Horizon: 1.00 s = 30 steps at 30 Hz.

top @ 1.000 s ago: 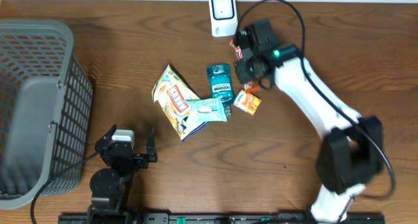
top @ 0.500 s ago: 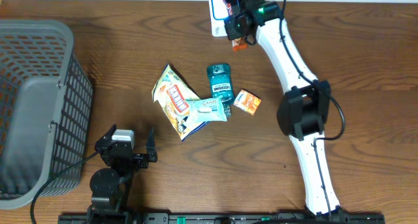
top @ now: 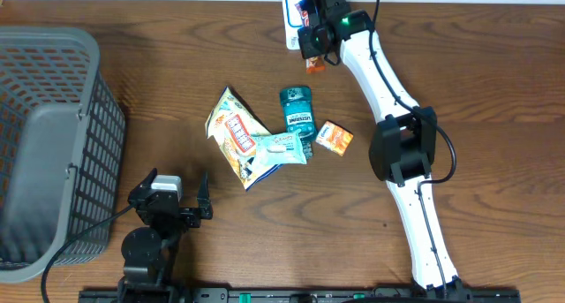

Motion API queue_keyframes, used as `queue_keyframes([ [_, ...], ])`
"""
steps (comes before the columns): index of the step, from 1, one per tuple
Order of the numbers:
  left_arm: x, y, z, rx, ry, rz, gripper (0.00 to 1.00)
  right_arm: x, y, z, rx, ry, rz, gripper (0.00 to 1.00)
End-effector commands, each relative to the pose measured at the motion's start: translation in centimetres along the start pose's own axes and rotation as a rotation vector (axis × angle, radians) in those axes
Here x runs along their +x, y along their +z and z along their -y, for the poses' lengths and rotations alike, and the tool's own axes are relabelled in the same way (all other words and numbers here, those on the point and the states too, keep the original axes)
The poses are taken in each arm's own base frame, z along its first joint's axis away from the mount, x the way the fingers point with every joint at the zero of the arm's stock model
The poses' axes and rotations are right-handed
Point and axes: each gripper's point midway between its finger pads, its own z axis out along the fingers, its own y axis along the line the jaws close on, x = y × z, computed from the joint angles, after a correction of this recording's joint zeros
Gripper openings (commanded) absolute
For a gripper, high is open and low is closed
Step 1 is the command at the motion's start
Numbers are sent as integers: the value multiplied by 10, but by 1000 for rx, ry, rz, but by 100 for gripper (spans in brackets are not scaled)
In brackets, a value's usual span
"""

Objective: Scan the item barcode
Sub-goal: 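Swing the TOP bar to the right table edge and release it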

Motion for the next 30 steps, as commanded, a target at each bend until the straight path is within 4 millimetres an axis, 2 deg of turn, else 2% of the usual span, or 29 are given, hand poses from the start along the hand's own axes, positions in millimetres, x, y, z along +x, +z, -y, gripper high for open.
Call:
queue_keyframes([
  [1, 13, 1, 1, 5, -7, -42, 98, -14, -27, 18, 13, 59, 19, 1],
  [4, 13, 1, 1, 5, -7, -42, 98, -10, -50, 31, 29, 77, -21, 1],
  [7, 13, 1, 1, 5, -7, -42, 98, 2, -81, 55, 79, 117, -87, 1],
  [8, 13, 1, 1, 5, -7, -42, 98, 12, -97, 78, 159, 137, -124, 1],
  [9, 13, 1, 1, 5, -7, -42, 98, 15, -102, 89, 202, 144, -138, 1],
  [10, 13, 1, 1, 5, -7, -42, 98, 25, -113, 117, 309, 158, -170, 1],
  [11, 13, 1, 1, 5, -7, -42, 98, 31, -119, 134, 372, 165, -191, 1],
  [13, 13, 1, 1, 5, -7, -42, 98, 56, -142, 187, 570, 186, -277, 1],
  [15, 13, 1, 1, 5, -7, -42, 98, 78, -157, 226, 685, 214, -351, 1],
  [18, 13, 1, 1, 5, -7, -42, 98, 112, -169, 278, 748, 346, -413, 1],
  [21, 13, 1, 1, 5, -7, -42, 98, 154, -185, 329, 817, 433, -501, 1],
  [23, 13, 1, 1, 5, -7, -42, 98, 182, -196, 358, 841, 500, -551, 1],
  [24, 13, 1, 1, 5, -7, -42, 98, 207, -203, 379, 850, 560, -585, 1],
  [30, 13, 1, 0, 5, -7, -42, 98, 287, -236, 441, 875, 767, -657, 1],
])
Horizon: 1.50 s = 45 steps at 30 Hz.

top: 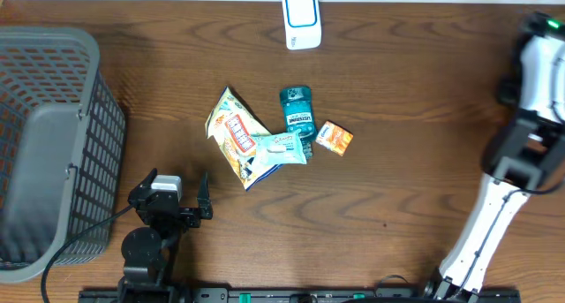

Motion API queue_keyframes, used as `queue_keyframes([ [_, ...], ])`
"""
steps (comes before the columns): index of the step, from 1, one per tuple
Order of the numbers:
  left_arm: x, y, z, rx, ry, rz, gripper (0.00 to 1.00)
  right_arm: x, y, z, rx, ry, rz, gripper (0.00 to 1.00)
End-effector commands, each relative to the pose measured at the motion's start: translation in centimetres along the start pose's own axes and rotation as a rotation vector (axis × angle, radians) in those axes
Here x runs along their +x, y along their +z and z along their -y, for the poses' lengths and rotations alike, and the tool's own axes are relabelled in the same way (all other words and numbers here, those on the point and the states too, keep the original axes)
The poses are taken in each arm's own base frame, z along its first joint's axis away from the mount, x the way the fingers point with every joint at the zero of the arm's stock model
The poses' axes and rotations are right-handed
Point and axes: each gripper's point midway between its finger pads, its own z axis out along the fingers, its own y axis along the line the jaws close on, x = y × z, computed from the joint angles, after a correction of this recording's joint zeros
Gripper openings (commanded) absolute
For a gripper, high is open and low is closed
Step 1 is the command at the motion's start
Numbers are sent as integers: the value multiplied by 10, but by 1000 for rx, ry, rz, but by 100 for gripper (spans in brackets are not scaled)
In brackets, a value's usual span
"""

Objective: Scan the item barcode
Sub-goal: 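Swing the TOP bar to the right table edge and release it, then bring the right gripper back over the orange tissue pack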

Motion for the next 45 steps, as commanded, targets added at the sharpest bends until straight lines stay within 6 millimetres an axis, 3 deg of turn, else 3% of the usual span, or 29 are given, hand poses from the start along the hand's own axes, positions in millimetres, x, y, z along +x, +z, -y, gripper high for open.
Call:
queue_keyframes([
  [1, 13, 1, 1, 5, -7, -42, 98, 7, 24, 54, 23, 125, -45, 2],
  [7, 13, 1, 1, 5, -7, -42, 98, 22, 60, 95, -118, 274, -120, 4],
  [8, 13, 1, 1, 5, -7, -42, 98, 25, 64, 99, -136, 293, -130, 12],
  [9, 13, 1, 1, 5, -7, -42, 98, 26, 67, 102, -163, 311, -137, 27],
  [10, 13, 1, 1, 5, -7, -42, 98, 28, 69, 104, -187, 325, -142, 56],
  [11, 13, 1, 1, 5, -7, -42, 98, 29, 71, 106, -213, 341, -148, 70],
  [12, 13, 1, 1, 5, -7, -42, 98, 30, 72, 108, -230, 353, -150, 77],
  [13, 13, 1, 1, 5, -7, -42, 98, 31, 72, 111, -250, 366, -151, 91],
  [14, 13, 1, 1, 5, -7, -42, 98, 31, 71, 113, -264, 376, -147, 99],
  [17, 13, 1, 1, 5, -7, -42, 98, 27, 56, 117, -315, 402, -112, 99],
  [22, 13, 1, 1, 5, -7, -42, 98, 15, 4, 125, -391, 423, 6, 99],
  [29, 13, 1, 1, 5, -7, -42, 98, 7, -106, 122, -505, 400, 227, 99],
  [33, 13, 1, 1, 5, -7, -42, 98, 11, -163, 107, -522, 345, 332, 99],
  [39, 13, 1, 1, 5, -7, -42, 98, 28, -245, 43, -572, 170, 455, 99],
  [45, 13, 1, 1, 5, -7, -42, 98, 59, -294, -34, -582, -28, 494, 99],
])
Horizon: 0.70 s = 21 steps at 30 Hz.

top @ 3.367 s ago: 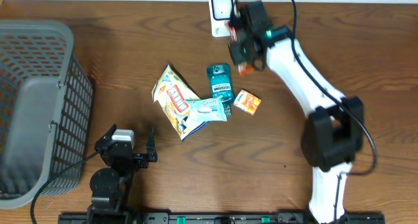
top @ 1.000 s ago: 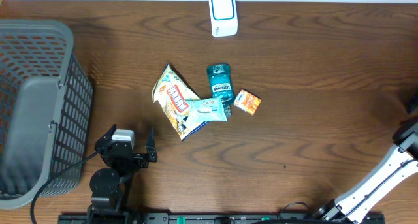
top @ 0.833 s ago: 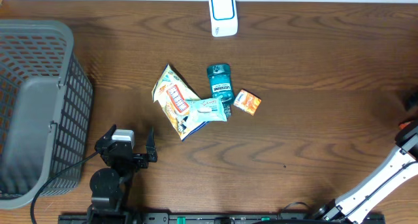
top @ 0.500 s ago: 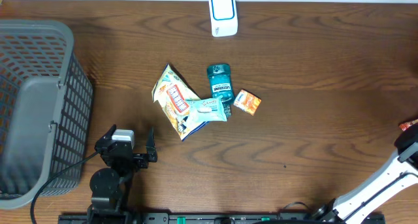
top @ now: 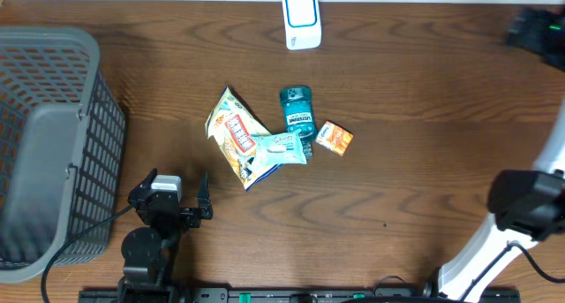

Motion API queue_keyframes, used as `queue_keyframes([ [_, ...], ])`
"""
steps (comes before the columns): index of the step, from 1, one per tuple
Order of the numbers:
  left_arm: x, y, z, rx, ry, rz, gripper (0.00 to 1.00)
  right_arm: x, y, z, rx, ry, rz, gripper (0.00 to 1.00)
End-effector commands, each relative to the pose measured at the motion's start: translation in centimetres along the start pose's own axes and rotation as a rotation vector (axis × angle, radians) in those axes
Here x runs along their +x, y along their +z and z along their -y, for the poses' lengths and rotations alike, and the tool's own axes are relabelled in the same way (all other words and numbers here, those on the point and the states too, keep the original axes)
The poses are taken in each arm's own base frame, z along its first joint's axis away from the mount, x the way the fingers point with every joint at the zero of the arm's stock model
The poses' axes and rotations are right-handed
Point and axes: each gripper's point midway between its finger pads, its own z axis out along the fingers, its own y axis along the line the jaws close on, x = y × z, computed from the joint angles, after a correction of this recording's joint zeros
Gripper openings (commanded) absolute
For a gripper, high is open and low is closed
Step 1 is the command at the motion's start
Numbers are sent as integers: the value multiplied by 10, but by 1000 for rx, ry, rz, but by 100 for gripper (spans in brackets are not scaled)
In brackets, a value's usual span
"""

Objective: Scan the item barcode
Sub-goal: 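Bring the right gripper back over the orange tissue pack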

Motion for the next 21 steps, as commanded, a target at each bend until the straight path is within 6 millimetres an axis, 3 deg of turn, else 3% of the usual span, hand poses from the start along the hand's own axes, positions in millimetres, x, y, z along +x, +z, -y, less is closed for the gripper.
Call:
queue_keyframes([
  [1, 13, 1, 1, 5, -7, -42, 98, 13, -18, -47, -27, -83, 13, 99],
  [7, 13, 1, 1, 5, -7, -42, 98, 74, -18, -146, -203, -271, -147, 99],
  [10, 13, 1, 1, 5, -7, -42, 98, 107, -14, -180, -242, -354, -218, 99],
  [17, 13, 1, 1, 5, -7, -42, 98, 192, 22, -224, -227, -527, -392, 99],
  [21, 13, 1, 1, 5, -7, -42, 98, 235, 51, -229, -197, -568, -475, 99],
])
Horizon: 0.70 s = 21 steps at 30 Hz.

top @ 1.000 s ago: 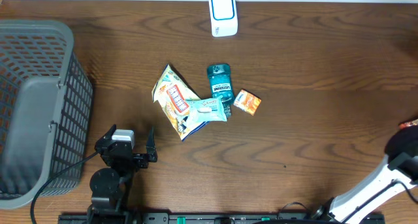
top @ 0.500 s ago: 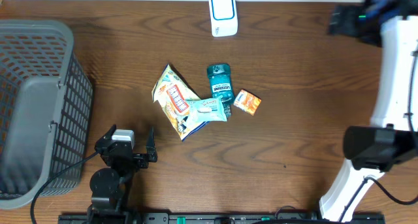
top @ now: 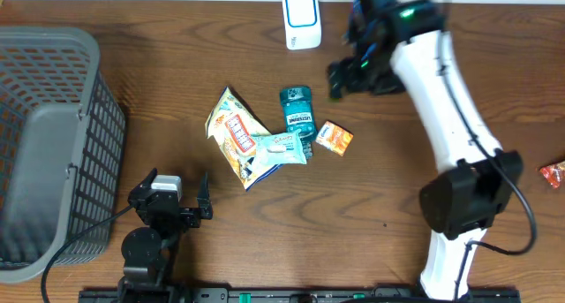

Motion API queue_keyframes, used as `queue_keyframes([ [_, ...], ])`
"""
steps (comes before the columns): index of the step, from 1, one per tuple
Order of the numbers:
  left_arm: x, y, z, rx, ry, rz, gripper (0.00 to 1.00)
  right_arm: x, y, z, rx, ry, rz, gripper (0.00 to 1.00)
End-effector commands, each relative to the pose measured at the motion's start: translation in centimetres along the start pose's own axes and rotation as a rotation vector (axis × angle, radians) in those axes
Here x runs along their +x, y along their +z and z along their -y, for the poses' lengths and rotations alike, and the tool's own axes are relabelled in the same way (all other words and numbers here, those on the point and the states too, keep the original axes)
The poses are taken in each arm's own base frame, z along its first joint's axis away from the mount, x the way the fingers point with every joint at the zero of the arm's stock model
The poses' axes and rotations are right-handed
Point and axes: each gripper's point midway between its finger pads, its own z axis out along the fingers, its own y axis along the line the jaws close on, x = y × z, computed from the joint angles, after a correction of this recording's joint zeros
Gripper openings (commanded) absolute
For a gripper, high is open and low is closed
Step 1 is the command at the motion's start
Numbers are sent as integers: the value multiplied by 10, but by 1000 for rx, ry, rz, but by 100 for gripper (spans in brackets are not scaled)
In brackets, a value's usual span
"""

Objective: Scan the item barcode
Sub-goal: 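Bring the right gripper back over the orange tissue pack, then lower the right gripper and close on the orange tissue pack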

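Note:
The white scanner with a blue face point(top: 301, 18) stands at the table's far edge. My right gripper point(top: 339, 77) hovers just right of it, above and to the right of the teal mouthwash bottle point(top: 297, 113); its fingers look open with nothing in them. Next to the bottle lie a small orange box point(top: 335, 138), a white wipes pack point(top: 281, 148) and a yellow snack bag point(top: 233, 128). A small red packet point(top: 553, 173) lies at the table's right edge. My left gripper point(top: 179, 201) rests open at the near left, away from the items.
A large grey mesh basket point(top: 84, 117) fills the left side of the table. The right arm's white links point(top: 446, 91) stretch from the near right edge across the table toward the scanner. Cables run by the left arm's base.
The right arm has come back from the far right corner to just right of the scanner. A red packet now lies at the right table edge. The left arm has not moved.
My right gripper first held a small orange-red item in front of the scanner. Then the arm was off at the right edge, later at the far right corner. Now the red packet lies at the right edge and the gripper is back near the pile.

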Motion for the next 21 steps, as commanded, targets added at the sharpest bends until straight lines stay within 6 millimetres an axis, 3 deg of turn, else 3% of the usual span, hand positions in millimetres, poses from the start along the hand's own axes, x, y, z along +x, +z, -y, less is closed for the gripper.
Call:
queue_keyframes([
  [1, 13, 1, 1, 5, -7, -42, 98, 24, 31, -6, 11, 49, -91, 99],
  [4, 13, 1, 1, 5, -7, -42, 98, 39, 55, -1, 33, 201, -142, 96],
  [6, 13, 1, 1, 5, -7, -42, 98, 46, 72, 3, 45, 290, -160, 81],
  [7, 13, 1, 1, 5, -7, -42, 98, 48, 77, 4, 48, 314, -161, 78],
  [11, 13, 1, 1, 5, -7, -42, 98, 53, 105, 7, 50, 397, -149, 74],
  [21, 13, 1, 1, 5, -7, -42, 98, 41, 150, 17, 9, 499, -28, 57],
])
